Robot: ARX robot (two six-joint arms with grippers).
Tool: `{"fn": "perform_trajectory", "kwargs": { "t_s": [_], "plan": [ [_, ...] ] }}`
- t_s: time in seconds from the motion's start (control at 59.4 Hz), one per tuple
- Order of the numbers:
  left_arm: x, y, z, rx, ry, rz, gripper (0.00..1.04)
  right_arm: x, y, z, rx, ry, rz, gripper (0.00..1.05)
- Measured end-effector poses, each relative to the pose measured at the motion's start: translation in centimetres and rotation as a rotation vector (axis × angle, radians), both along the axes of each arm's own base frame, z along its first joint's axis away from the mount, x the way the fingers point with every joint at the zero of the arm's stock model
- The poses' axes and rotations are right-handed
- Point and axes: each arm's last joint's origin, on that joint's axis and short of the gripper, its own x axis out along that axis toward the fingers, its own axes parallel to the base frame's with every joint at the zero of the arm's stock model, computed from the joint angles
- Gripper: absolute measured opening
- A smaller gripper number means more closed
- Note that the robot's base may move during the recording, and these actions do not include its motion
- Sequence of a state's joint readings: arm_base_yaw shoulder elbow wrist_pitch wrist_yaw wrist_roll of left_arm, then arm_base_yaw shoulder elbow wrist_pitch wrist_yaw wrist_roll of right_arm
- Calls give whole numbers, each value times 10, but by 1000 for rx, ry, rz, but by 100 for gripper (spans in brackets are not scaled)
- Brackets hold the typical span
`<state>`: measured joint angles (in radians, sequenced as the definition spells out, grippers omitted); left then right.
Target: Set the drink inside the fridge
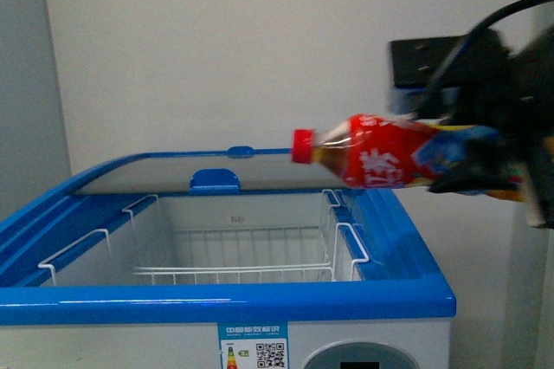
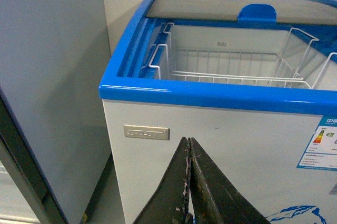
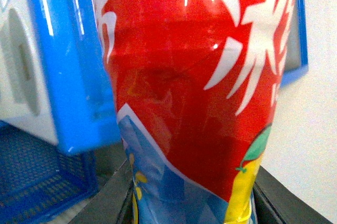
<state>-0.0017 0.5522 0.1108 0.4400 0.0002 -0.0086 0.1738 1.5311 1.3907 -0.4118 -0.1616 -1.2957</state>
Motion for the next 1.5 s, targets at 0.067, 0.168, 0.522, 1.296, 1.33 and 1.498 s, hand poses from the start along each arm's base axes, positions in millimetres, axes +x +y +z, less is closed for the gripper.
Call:
{"fn": "perform_trajectory", "kwargs": {
  "t_s": [0.067, 0.168, 0.522, 1.296, 1.33, 1.498],
  "plan": [
    [-2, 0, -2, 0, 0, 0, 3, 20, 19, -2, -43, -14, 26, 39],
    [-6, 0, -5, 0, -1, 0, 3, 47, 51, -8, -67, -45, 57, 39],
    [-19, 0, -16, 0, -8, 0, 3, 126, 134, -77, -39, -96, 41, 39],
    [-41, 0, -24, 1, -3, 0, 3, 176, 159, -167, -50, -160, -40, 39],
    [-41, 0, -24, 1, -7, 0, 3, 176, 159, -172, -52, -157, -41, 39],
    [-42, 0, -23, 1, -11, 0, 3, 173, 165, -179, -45, -149, -33, 49]
  ]
}}
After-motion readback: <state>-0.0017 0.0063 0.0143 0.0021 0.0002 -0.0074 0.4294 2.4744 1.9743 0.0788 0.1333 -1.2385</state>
